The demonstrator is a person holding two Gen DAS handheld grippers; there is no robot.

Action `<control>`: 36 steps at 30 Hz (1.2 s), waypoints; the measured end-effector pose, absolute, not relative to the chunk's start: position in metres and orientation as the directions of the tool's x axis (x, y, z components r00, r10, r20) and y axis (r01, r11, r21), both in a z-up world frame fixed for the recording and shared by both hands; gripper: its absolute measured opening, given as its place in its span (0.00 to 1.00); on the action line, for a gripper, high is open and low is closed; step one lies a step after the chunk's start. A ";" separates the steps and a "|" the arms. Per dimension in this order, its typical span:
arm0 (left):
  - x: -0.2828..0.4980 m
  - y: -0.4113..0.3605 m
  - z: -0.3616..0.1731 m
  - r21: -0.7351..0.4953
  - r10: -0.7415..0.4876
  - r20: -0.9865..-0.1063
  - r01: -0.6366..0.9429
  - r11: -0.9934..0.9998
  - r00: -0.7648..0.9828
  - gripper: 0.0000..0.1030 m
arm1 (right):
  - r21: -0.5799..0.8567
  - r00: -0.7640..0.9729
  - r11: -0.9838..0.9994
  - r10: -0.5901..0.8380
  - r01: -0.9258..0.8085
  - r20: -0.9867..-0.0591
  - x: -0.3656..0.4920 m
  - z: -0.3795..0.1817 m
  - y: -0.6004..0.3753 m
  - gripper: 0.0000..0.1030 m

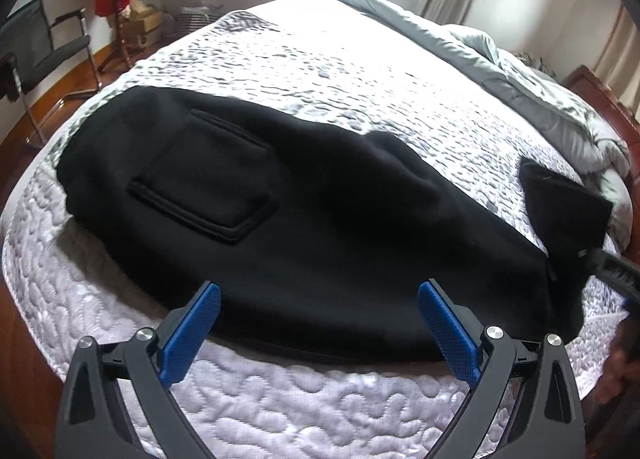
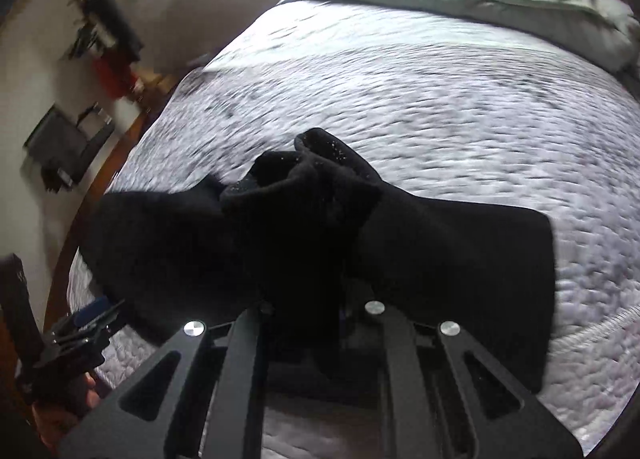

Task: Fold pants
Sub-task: 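Fold the held end over with the right tool and release it, then grasp the folded edge of the sweatpants with the left tool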

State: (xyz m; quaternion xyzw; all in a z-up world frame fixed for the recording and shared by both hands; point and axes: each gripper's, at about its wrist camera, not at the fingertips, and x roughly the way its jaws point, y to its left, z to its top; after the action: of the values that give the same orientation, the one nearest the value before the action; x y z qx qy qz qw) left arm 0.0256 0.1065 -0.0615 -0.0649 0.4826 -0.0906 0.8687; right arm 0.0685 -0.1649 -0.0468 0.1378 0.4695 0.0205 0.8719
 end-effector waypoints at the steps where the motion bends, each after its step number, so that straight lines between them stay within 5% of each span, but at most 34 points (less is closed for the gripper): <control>1: 0.025 0.110 -0.062 -0.202 -0.218 -0.827 0.089 0.975 0.518 0.96 | 0.255 0.550 0.964 0.172 0.077 -0.817 0.071 -0.051 -0.155 0.09; 8: 0.024 0.122 -0.066 -0.219 -0.224 -0.835 0.069 0.973 0.502 0.96 | 0.157 0.476 0.988 0.132 0.014 -0.869 0.083 -0.093 -0.107 0.15; 10: 0.025 0.120 -0.069 -0.224 -0.229 -0.839 0.070 0.972 0.493 0.96 | 0.178 0.450 0.984 0.169 -0.022 -0.877 0.081 -0.103 -0.104 0.26; 12: 0.028 0.116 -0.071 -0.249 -0.255 -0.843 0.076 0.966 0.474 0.96 | 0.230 0.429 0.971 0.234 -0.063 -0.873 0.077 -0.106 -0.099 0.54; 14: 0.030 0.112 -0.072 -0.283 -0.287 -0.843 0.079 0.956 0.455 0.96 | 0.365 0.388 0.924 0.379 -0.115 -0.840 0.071 -0.106 -0.100 0.65; 19: 0.033 0.096 -0.078 -0.353 -0.355 -0.841 0.083 0.932 0.409 0.96 | 0.627 0.391 0.771 0.614 -0.110 -0.686 0.042 -0.091 -0.141 0.63; 24: 0.040 0.061 -0.087 -0.344 -0.364 -0.861 0.120 0.931 0.355 0.96 | 0.591 0.523 0.807 0.509 -0.014 -0.684 0.010 -0.070 -0.206 0.65; 30: 0.051 0.019 -0.109 -0.167 -0.195 -0.931 0.115 0.979 0.308 0.96 | 0.544 0.599 0.833 0.388 0.097 -0.701 -0.020 -0.065 -0.264 0.65; 35: 0.057 0.001 -0.109 -0.246 -0.280 -0.918 0.152 0.957 0.280 0.96 | 0.556 0.609 0.816 0.363 0.156 -0.705 -0.027 -0.080 -0.286 0.65; 36: 0.059 -0.003 -0.111 -0.282 -0.315 -0.911 0.156 0.947 0.267 0.87 | 0.558 0.610 0.813 0.361 0.164 -0.706 -0.027 -0.083 -0.288 0.65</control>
State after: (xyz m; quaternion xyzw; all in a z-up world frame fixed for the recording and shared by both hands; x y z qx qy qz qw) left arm 0.0591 -0.0029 -0.1107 -0.0681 0.5868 -0.1484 0.7931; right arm -0.0270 -0.2882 -0.0833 0.2998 0.4379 0.0582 0.8456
